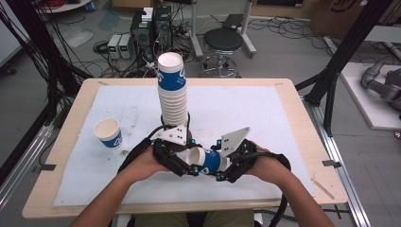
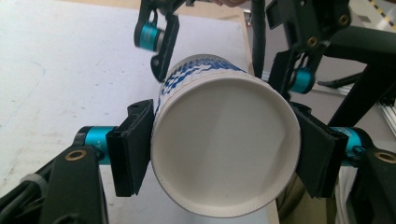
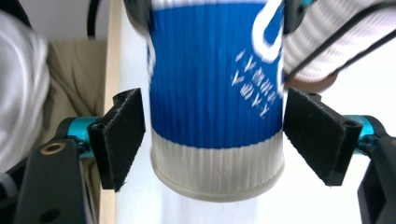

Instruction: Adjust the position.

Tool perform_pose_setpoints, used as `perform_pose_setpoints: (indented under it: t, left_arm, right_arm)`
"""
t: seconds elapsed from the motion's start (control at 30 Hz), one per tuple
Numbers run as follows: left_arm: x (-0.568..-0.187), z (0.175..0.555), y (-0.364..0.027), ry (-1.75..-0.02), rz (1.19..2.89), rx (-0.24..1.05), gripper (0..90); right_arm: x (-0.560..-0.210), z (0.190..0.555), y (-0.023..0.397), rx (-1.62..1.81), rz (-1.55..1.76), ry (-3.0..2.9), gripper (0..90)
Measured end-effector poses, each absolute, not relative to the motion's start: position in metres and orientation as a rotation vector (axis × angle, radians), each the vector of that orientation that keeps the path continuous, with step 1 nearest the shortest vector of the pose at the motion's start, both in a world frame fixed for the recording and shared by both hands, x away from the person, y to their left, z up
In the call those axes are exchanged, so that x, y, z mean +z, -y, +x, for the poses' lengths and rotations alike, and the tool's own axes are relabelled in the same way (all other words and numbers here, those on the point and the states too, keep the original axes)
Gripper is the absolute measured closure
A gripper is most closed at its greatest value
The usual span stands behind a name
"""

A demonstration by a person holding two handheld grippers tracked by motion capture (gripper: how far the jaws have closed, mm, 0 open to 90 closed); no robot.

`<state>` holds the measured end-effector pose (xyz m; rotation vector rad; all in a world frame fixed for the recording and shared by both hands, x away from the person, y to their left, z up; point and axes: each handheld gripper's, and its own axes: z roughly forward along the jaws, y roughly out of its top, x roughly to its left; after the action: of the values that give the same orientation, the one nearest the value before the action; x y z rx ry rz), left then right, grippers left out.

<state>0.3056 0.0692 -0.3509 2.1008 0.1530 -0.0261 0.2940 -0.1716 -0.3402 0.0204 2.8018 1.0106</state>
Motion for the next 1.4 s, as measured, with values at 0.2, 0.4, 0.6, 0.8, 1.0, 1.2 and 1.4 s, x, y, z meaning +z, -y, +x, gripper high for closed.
perform_pose_setpoints:
  t: [0.2,0.4,0.6,0.8,1.0,1.2,1.4]
  left_arm:
    - [-0.356,0.305,-0.078,-0.173,2.019,-0.016,29.2]
    - [-0.364,0.304,-0.086,-0.204,1.935,-0.016,29.1]
    - [-0.370,0.305,-0.091,-0.219,1.903,-0.013,29.0]
    - [-0.377,0.304,-0.095,-0.238,1.858,-0.001,29.1]
    - [-0.384,0.304,-0.098,-0.250,1.811,-0.003,29.1]
    - [-0.391,0.302,-0.102,-0.261,1.767,0.006,29.1]
    - [-0.393,0.300,-0.105,-0.249,1.726,0.000,29.1]
  right_arm:
    - [-0.332,0.292,0.183,1.209,0.062,-2.720,21.6]
    - [-0.331,0.292,0.194,1.368,0.146,-2.626,21.2]
    - [-0.337,0.293,0.204,1.520,0.220,-2.533,21.1]
    - [-0.341,0.292,0.215,1.591,0.294,-2.470,20.7]
    - [-0.348,0.289,0.221,1.604,0.327,-2.440,20.2]
    - [-0.356,0.286,0.226,1.634,0.366,-2.419,20.2]
    - [-0.365,0.284,0.233,1.656,0.405,-2.411,20.2]
